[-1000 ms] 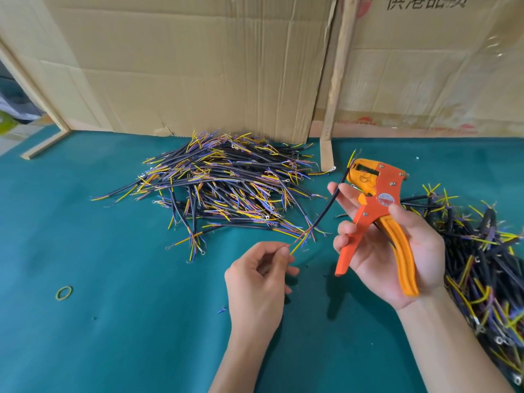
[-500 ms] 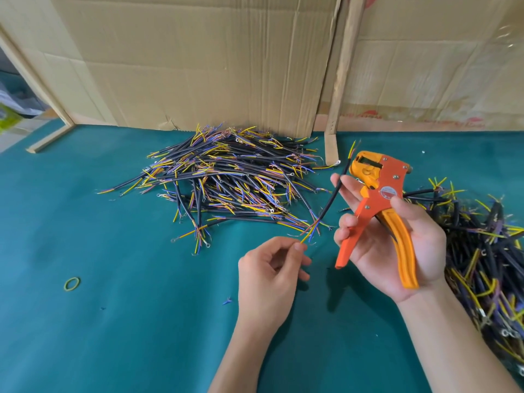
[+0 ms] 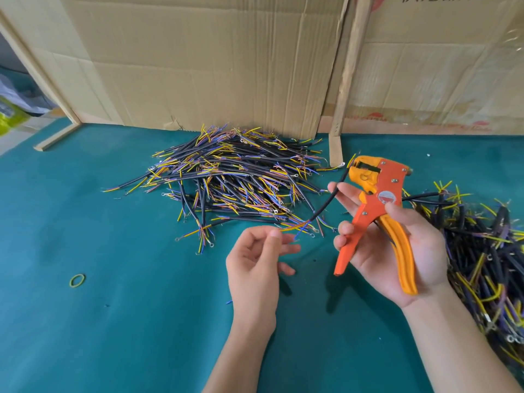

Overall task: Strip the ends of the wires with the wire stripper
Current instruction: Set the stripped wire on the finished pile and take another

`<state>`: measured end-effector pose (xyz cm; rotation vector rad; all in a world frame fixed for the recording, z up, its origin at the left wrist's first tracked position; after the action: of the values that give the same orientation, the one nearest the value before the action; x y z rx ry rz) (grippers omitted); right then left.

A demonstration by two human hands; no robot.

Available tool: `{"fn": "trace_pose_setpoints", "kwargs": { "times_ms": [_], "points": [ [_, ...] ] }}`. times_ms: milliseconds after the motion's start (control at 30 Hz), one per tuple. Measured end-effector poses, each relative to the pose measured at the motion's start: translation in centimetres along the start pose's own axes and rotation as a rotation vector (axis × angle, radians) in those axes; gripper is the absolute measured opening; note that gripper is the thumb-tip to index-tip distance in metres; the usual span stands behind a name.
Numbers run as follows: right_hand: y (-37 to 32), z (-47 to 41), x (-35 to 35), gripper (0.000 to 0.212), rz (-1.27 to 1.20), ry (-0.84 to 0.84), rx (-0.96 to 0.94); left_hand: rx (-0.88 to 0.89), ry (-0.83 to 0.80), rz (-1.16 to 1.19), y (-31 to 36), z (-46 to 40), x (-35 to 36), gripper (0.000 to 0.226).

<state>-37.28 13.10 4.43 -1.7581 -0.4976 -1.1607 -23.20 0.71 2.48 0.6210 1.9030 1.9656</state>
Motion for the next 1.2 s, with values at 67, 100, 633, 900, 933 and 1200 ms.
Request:
{"fn": "trace_pose_setpoints", "kwargs": {
  "times_ms": [67,100,633,900,933,1200],
  "points": [
    [0.8,-0.2,0.3,0.058,0.031,-0.035,0.050,-0.100,0.041,0.194,0.4,-0.5,-0.2,0.012],
    [1.2,-0.3,0.3,0.061,0.039,-0.053,0.078,-0.152,0.055,0.298,0.6,-0.8,-0.3,0.010],
    [0.1,-0.1,0.1,0.036,0.079,0.084,0.030,0.164,0.330,0.056,2.9,-3.9,-4.3,0.018],
    [4.2,0.0,1.0,0.055,0.217,-0.091,0.368,0.310,0.196,-0.233,1.7,-3.4,1.1,0.019],
    [4.3,-0.1,0.9,0.057,0.220,-0.070,0.366,0.285,0.173,-0.221,1.5,-3.4,1.3,0.019],
    [3.9,-0.7,0.6,0.066,0.056,-0.014,0.229,-0.035,-0.123,0.093,0.3,-3.1,2.4,0.019]
  ]
}}
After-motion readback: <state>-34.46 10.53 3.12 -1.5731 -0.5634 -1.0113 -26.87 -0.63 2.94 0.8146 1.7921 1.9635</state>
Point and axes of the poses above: each hand's wrist, its own z-axis away from the middle knuckle, its own x-axis out of the palm, y = z × x, the point moved 2 cm from there along -z, towards the middle knuckle, and after that the axes turned 11 degrees about -z, right-handed, at the moved point
